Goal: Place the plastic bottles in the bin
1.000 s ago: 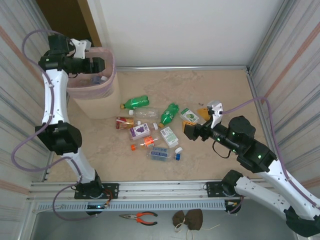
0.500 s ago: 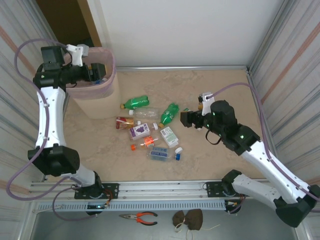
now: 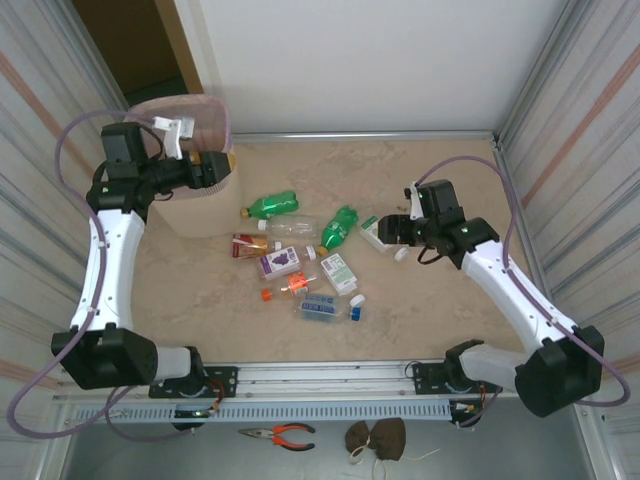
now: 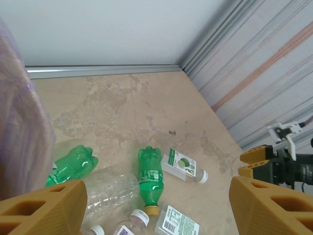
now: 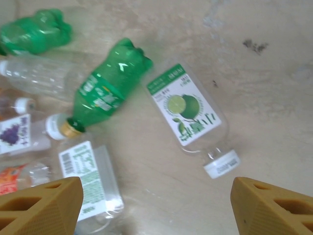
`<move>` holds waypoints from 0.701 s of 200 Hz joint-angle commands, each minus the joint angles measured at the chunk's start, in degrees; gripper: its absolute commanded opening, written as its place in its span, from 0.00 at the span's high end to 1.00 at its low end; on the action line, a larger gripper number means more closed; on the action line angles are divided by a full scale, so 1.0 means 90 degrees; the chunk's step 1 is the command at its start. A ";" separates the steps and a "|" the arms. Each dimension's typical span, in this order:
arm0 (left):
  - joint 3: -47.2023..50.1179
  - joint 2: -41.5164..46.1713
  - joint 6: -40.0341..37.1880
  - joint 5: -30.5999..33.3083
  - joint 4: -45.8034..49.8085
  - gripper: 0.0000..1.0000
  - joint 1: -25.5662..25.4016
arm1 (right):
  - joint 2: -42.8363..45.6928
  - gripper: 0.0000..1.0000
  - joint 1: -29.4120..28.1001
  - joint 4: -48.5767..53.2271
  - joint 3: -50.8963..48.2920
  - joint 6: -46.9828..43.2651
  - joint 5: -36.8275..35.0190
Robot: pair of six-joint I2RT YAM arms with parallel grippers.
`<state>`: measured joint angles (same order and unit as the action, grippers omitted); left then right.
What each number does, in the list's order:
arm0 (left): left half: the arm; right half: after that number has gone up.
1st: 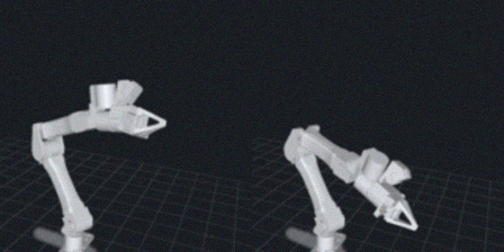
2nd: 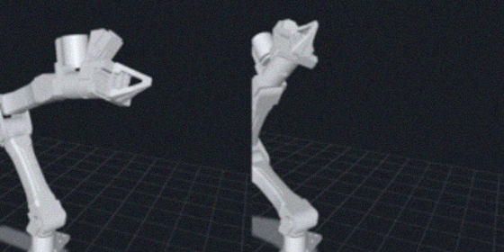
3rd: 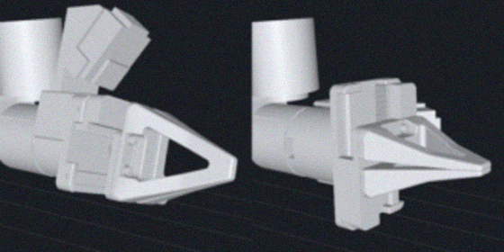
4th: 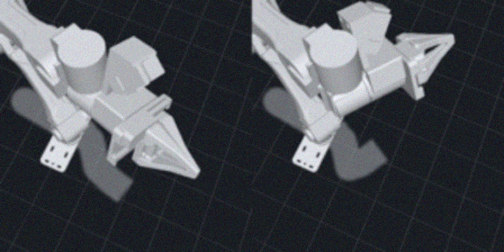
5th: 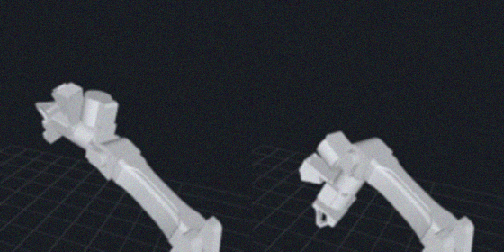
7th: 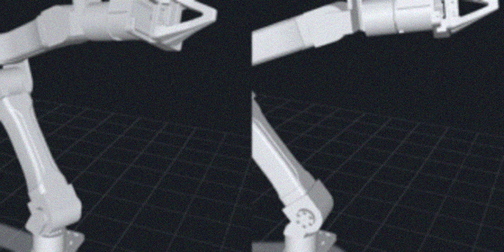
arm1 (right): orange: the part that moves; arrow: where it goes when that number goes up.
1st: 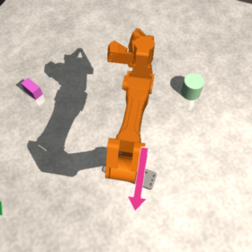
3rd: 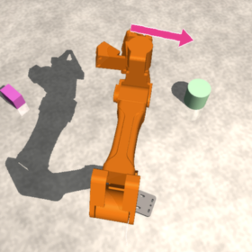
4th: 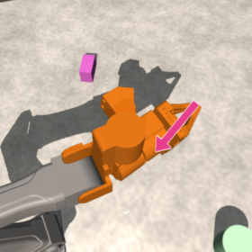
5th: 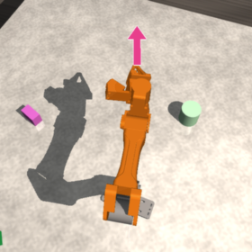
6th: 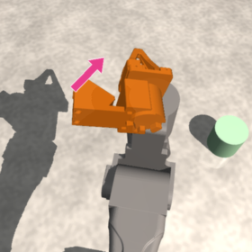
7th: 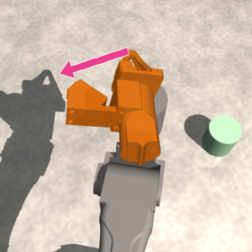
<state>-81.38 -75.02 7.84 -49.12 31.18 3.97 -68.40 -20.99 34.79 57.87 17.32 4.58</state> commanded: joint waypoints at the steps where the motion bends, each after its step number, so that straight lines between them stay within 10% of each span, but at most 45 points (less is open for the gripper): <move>1: 0.0237 0.0283 0.0217 -0.0192 -0.0353 0.24 -0.0027 | -0.0328 0.23 0.0167 0.0548 0.0208 -0.0743 0.0042; 140: 0.0791 0.0737 0.0477 -0.0057 -0.0569 0.24 -0.0031 | -0.2700 0.38 0.0243 0.0525 0.0541 -0.1858 -0.0782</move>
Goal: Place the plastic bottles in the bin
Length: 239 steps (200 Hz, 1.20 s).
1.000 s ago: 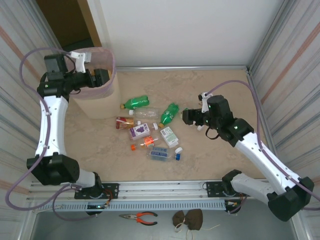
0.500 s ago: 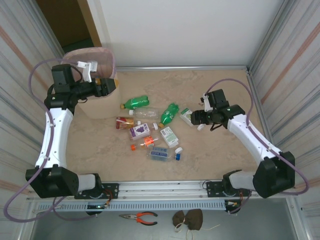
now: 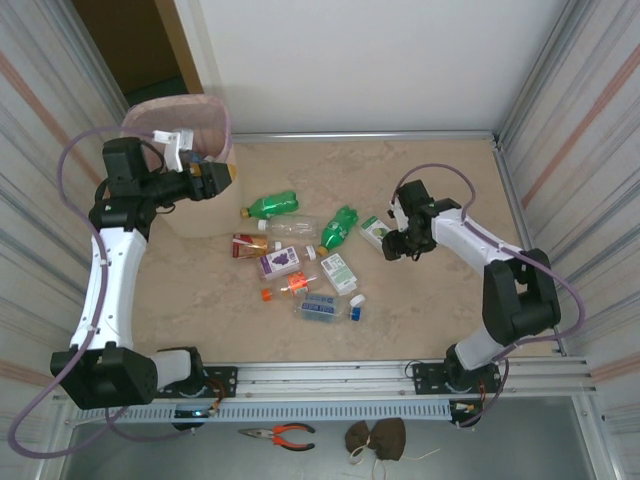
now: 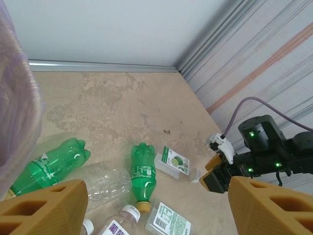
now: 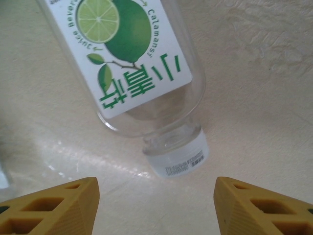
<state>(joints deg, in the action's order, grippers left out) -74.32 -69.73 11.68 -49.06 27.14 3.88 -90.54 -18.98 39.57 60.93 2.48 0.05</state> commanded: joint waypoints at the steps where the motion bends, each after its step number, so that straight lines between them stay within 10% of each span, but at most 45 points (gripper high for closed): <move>1: 0.0006 0.0145 0.0049 -0.0065 -0.0117 0.24 -0.0016 | -0.0251 0.38 0.0020 -0.0010 0.0202 -0.0213 -0.0275; 239: 0.0047 0.0135 0.0284 -0.0127 -0.0228 0.24 -0.0016 | -0.1190 0.54 -0.0183 -0.0589 0.0080 -0.0176 0.0059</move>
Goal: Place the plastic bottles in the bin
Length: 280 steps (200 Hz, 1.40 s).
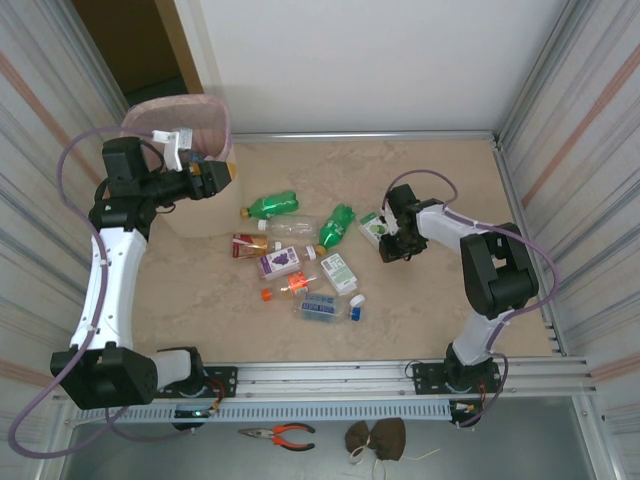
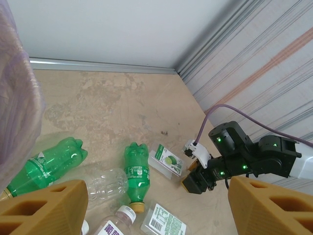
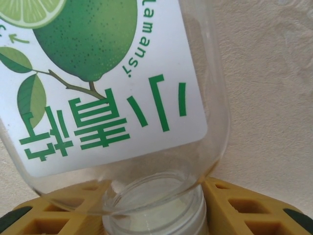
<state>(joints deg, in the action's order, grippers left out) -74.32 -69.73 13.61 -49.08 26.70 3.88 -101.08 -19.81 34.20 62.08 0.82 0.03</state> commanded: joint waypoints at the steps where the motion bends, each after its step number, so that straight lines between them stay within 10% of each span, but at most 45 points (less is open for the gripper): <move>1: 0.0046 0.0133 0.0070 -0.0124 -0.0177 0.24 -0.0018 | -0.0024 0.54 -0.0097 0.0014 -0.0051 0.0012 0.0063; 172: 0.0117 0.0160 0.0113 -0.0226 -0.0212 0.24 -0.0016 | 0.0052 0.54 -0.0639 0.0156 -0.0238 0.0311 -0.0387; 280: 0.0280 0.0160 0.0549 -0.0530 -0.1066 0.25 -0.0179 | 0.2051 0.62 -0.0684 0.0407 -0.0121 0.0830 -0.0025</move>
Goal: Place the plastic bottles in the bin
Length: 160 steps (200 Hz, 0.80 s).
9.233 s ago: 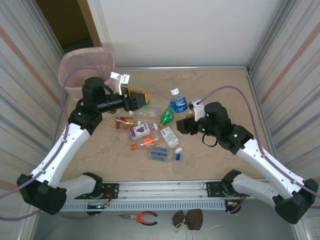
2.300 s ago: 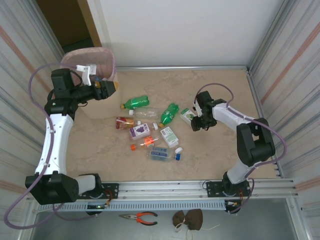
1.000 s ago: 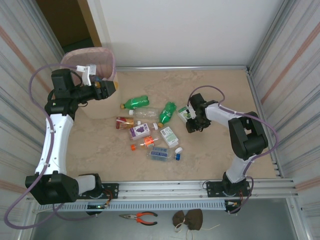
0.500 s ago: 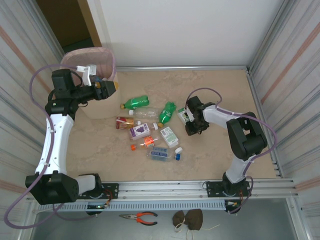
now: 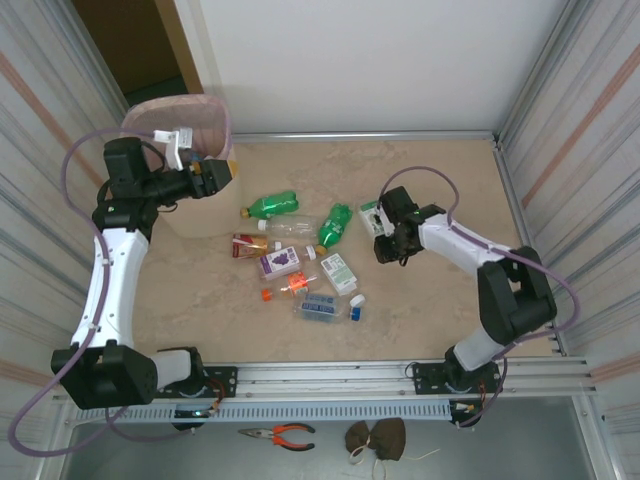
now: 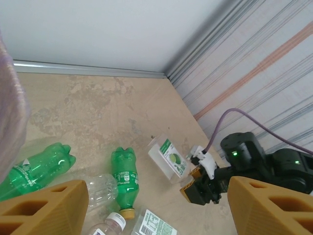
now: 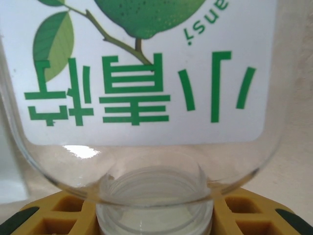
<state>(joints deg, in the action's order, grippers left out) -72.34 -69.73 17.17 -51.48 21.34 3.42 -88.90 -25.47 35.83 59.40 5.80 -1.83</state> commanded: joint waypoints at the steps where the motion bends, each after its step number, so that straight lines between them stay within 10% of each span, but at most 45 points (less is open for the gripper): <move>1: 0.0064 0.0160 0.0158 -0.0274 -0.0484 0.25 -0.0137 | 0.0728 0.62 -0.0058 0.0226 0.0188 0.0280 0.0187; 160: 0.0444 0.0715 -0.0286 -0.0239 -0.4463 0.16 -0.2941 | 0.3450 0.75 -0.0644 -0.3279 0.0255 0.0606 0.3442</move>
<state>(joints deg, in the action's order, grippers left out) -67.68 -63.94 18.76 -51.68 -11.94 -18.76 -59.16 -30.50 15.62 61.80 10.33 22.24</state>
